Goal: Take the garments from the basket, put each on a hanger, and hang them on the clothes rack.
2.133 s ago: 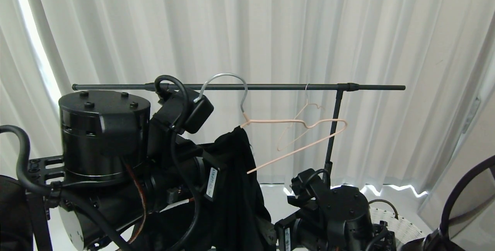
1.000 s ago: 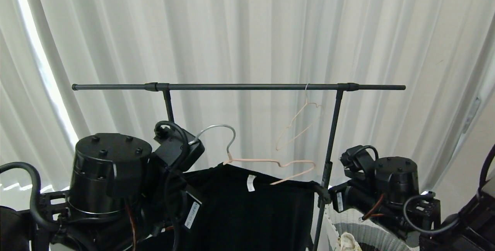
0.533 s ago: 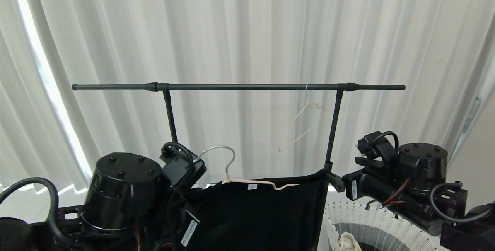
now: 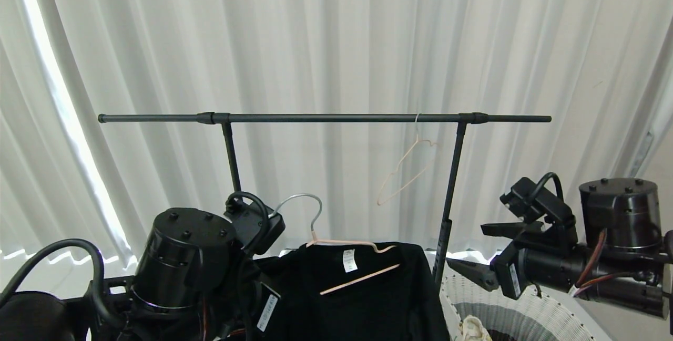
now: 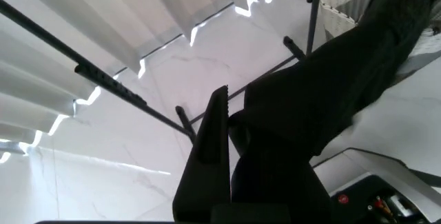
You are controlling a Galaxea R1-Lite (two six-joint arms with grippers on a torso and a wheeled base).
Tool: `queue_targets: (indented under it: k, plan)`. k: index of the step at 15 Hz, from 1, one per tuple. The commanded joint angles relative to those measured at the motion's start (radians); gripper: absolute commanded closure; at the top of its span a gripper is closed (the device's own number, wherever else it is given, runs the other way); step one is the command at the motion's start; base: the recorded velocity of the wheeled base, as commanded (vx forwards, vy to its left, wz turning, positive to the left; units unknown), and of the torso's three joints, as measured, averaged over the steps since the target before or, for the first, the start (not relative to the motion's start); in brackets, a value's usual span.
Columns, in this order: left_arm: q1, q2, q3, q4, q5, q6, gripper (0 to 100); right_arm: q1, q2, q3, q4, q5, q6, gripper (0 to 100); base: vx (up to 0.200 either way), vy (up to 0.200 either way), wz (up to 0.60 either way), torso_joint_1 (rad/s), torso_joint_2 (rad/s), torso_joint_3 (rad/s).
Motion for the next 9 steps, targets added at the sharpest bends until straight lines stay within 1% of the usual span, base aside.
queue_targets:
  k: [1,4,6,7,8,9]
  plan:
    - [-0.013,0.001,0.001,-0.001,0.0,0.0,100,-0.001,-0.042,-0.064,0.03,0.012,-0.013,0,0.0,0.0,0.0,0.0,0.0,0.0]
    - [-0.064,0.001,0.002,-0.002,0.0,0.0,100,0.01,-0.059,-0.075,0.065,0.092,-0.142,0,0.0,0.0,0.0,0.0,0.0,0.0]
    - [-0.111,0.008,0.007,-0.056,0.0,0.0,100,0.04,-0.094,-0.095,0.169,0.164,-0.208,0,0.0,0.0,0.0,0.0,0.0,0.0]
    - [-0.12,0.012,0.007,-0.067,0.0,0.0,100,0.049,-0.102,-0.103,0.192,0.178,-0.217,0,0.0,0.0,0.0,0.0,0.0,0.0]
    - [-0.159,0.025,0.005,-0.087,0.0,0.001,100,0.095,-0.127,-0.14,0.286,0.219,-0.243,0,0.0,0.0,0.0,0.0,0.0,0.0]
    - [-0.192,0.027,0.005,-0.087,0.0,0.001,100,0.135,-0.133,-0.156,0.332,0.232,-0.254,0,0.0,0.0,0.0,0.0,0.0,0.0]
